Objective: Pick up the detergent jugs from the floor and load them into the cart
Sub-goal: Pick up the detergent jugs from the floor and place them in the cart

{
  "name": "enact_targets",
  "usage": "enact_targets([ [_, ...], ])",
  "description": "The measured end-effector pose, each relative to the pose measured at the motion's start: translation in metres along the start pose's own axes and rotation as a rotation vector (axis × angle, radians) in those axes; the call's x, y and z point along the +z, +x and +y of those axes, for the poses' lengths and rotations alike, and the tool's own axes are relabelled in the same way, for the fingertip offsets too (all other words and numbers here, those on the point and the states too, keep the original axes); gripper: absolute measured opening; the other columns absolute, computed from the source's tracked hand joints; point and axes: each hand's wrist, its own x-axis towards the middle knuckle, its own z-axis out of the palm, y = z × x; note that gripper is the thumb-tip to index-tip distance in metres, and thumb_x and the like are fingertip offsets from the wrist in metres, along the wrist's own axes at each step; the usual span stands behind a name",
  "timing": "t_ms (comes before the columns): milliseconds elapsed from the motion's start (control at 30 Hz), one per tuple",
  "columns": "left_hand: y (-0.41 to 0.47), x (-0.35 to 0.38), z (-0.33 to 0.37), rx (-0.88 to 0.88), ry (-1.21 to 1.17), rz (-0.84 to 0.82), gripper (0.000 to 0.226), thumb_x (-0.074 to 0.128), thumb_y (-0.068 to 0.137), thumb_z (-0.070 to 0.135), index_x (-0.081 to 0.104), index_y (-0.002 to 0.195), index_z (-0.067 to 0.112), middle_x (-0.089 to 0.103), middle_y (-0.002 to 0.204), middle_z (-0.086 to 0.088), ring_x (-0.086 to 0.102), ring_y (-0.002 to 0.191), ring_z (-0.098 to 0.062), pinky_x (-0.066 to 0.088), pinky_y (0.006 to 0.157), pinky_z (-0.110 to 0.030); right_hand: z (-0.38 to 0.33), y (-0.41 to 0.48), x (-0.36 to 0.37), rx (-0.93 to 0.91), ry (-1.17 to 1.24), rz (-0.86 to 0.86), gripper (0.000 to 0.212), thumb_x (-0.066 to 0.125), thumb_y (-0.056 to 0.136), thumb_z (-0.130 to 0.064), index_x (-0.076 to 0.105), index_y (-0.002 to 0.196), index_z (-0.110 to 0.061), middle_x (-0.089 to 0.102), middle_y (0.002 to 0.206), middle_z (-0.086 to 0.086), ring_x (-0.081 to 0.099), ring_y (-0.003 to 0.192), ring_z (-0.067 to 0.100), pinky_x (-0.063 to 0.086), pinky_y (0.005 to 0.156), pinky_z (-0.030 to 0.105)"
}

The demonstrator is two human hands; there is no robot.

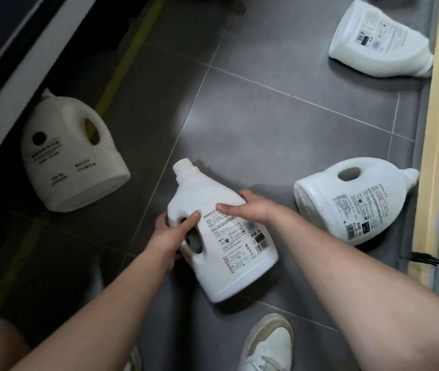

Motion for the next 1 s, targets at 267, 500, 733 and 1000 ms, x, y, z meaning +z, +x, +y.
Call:
enact_targets([
  [267, 0.006, 0.0, 0.015, 0.13, 0.099, -0.012, 0.083, 0.096, 0.073, 0.033, 0.052, 0.142, 0.021, 0.07, 0.126, 0.001, 0.068, 0.114, -0.021, 0.053, 0.106, -0.047, 0.011, -0.002, 0.007, 0.014, 0.221, 0.092, 0.081, 0.091, 0.072, -0.054, 0.059, 0.136, -0.015, 0.072, 0.127, 0.0, 0.07, 0.11, 0.018, 0.053, 0.1, 0.034],
  [500, 0.0, 0.009, 0.064, 0.356, 0.244, -0.068, 0.088, 0.097, 0.072, 0.027, 0.05, 0.146, 0.023, 0.071, 0.126, 0.0, 0.069, 0.115, -0.02, 0.053, 0.109, -0.047, 0.006, -0.016, -0.007, -0.072, 0.452, 0.226, 0.084, 0.096, 0.07, -0.043, 0.055, 0.138, -0.017, 0.072, 0.118, 0.0, 0.073, 0.097, 0.013, 0.059, 0.085, 0.031],
  [733, -0.02, 0.012, 0.115, 0.622, 0.294, -0.119, 0.094, 0.096, 0.072, 0.023, 0.045, 0.151, 0.029, 0.065, 0.129, 0.002, 0.063, 0.111, -0.005, 0.054, 0.099, -0.029, -0.014, -0.019, -0.025, -0.289, 0.558, 0.38, 0.07, 0.097, 0.069, -0.031, 0.056, 0.125, -0.023, 0.069, 0.121, -0.004, 0.07, 0.1, 0.007, 0.058, 0.088, 0.027],
  [1000, -0.029, -0.006, 0.127, 0.838, 0.433, -0.148, 0.103, 0.102, 0.059, 0.04, 0.046, 0.145, 0.043, 0.061, 0.139, 0.008, 0.056, 0.134, -0.012, 0.046, 0.117, -0.043, -0.019, -0.024, -0.031, -0.471, 0.418, 0.482, 0.092, 0.103, 0.054, -0.037, 0.05, 0.129, -0.036, 0.064, 0.129, -0.008, 0.062, 0.121, 0.008, 0.05, 0.102, 0.027],
])
